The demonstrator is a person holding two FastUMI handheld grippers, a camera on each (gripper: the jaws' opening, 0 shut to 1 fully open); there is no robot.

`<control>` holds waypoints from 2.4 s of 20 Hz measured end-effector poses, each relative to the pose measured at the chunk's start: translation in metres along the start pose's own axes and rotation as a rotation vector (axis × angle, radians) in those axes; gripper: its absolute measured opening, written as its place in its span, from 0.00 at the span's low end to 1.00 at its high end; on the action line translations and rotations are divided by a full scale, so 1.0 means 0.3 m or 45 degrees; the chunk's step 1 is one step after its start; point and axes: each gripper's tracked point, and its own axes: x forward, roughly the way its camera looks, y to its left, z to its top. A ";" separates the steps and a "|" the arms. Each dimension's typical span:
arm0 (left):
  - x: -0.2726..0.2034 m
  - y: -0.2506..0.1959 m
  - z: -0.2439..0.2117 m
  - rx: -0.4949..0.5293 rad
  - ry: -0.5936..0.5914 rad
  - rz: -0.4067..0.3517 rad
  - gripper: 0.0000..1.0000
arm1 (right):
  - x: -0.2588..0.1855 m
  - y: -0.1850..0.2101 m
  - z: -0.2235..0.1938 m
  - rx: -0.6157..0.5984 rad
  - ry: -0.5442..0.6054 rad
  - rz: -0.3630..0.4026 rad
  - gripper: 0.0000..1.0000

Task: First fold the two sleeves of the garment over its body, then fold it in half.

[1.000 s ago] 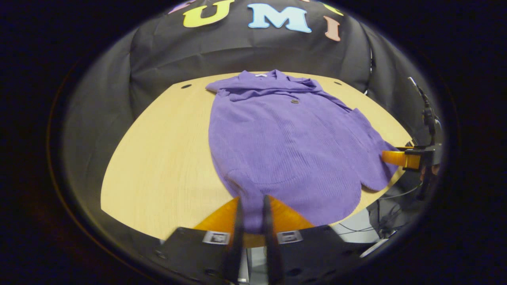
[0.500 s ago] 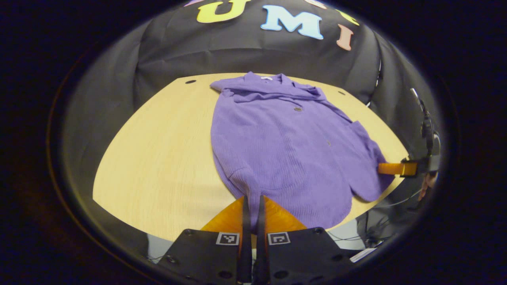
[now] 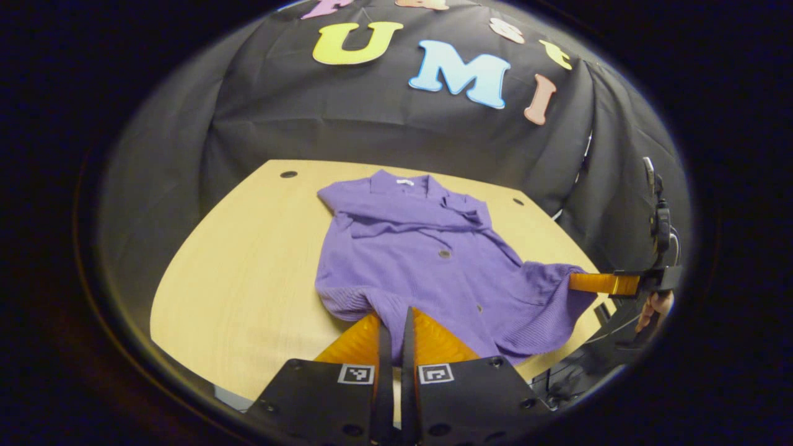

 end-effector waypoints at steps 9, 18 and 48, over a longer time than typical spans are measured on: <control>0.165 0.055 0.346 -0.052 -0.102 0.072 0.12 | 0.149 0.075 0.371 -0.024 -0.086 0.130 0.05; 0.411 0.133 0.650 -0.049 -0.174 0.188 0.11 | 0.409 0.058 0.675 0.007 -0.091 0.204 0.05; 1.151 0.211 0.928 0.061 -0.237 0.364 0.38 | 1.111 -0.081 0.845 -0.111 -0.024 0.061 0.20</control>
